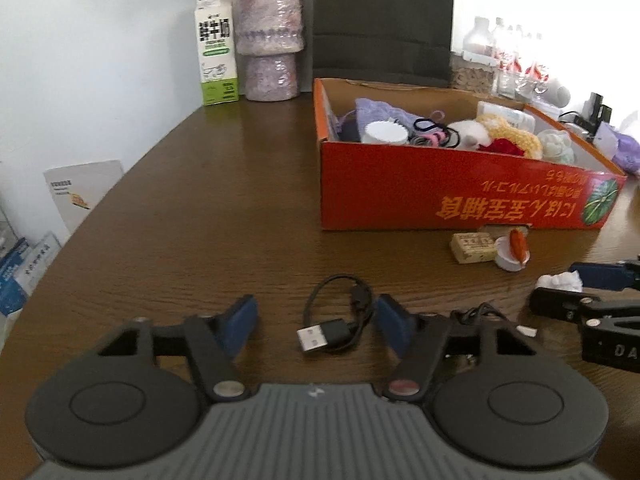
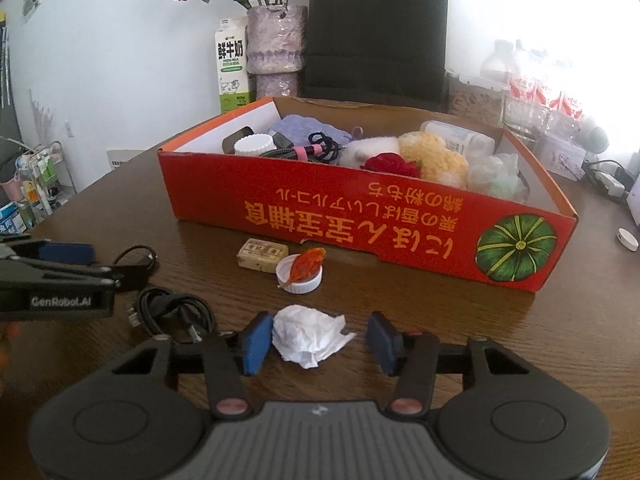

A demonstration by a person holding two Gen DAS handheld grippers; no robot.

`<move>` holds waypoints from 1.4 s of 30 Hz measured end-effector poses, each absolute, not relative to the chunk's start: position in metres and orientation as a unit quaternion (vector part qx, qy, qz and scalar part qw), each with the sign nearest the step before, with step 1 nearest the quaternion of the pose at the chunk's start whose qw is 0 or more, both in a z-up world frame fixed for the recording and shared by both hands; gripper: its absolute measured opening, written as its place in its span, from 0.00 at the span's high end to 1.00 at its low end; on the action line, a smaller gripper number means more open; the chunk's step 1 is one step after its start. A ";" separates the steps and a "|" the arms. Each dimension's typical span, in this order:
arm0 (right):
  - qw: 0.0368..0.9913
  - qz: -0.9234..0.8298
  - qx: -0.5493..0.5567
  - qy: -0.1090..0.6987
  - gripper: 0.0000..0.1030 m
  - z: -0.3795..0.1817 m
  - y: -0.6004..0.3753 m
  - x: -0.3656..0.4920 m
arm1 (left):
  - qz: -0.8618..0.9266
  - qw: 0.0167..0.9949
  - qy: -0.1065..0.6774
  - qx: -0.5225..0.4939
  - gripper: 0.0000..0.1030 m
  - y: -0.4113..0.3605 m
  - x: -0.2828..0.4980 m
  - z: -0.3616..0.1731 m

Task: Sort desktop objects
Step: 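Grasp the black USB cable with the left tool while the right tool grasps the crumpled white paper, then lift the USB cable and crumpled paper and carry them over the box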

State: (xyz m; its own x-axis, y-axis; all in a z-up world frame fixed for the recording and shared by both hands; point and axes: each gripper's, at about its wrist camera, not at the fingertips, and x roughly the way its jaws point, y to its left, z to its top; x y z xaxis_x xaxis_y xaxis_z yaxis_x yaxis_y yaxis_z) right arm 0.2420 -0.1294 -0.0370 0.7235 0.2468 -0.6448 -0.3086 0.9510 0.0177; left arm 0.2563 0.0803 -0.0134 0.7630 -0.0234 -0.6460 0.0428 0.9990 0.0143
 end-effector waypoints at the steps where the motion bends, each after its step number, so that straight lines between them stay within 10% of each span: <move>1: 0.928 0.149 -0.045 0.340 0.53 -0.037 -0.130 0.242 | -0.022 0.939 0.343 0.016 0.49 0.079 0.256 -0.013; 10: 0.928 0.153 -0.040 0.337 0.66 -0.036 -0.132 0.242 | -0.028 0.940 0.339 0.024 0.69 0.073 0.254 -0.011; 42: 0.940 0.164 -0.029 0.297 0.77 -0.010 -0.142 0.227 | -0.015 0.958 0.286 0.023 0.71 0.069 0.237 0.025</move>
